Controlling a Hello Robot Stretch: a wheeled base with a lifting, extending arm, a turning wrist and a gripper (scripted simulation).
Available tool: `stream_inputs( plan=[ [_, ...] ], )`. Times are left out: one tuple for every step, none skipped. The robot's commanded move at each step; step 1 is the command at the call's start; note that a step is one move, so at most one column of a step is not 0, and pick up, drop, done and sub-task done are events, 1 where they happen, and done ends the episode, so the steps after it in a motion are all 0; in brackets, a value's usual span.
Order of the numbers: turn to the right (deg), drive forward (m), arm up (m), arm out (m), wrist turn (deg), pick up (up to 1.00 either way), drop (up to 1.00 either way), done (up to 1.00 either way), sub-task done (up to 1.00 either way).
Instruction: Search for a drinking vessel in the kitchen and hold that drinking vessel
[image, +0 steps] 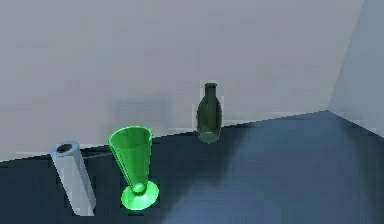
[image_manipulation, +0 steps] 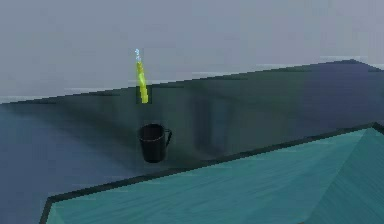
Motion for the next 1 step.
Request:
stream_inputs(
  plan=[
    [0.0,0.0,0.5,0.0,0.0,0.0,0.0,0.0,0.0]
  ],
)
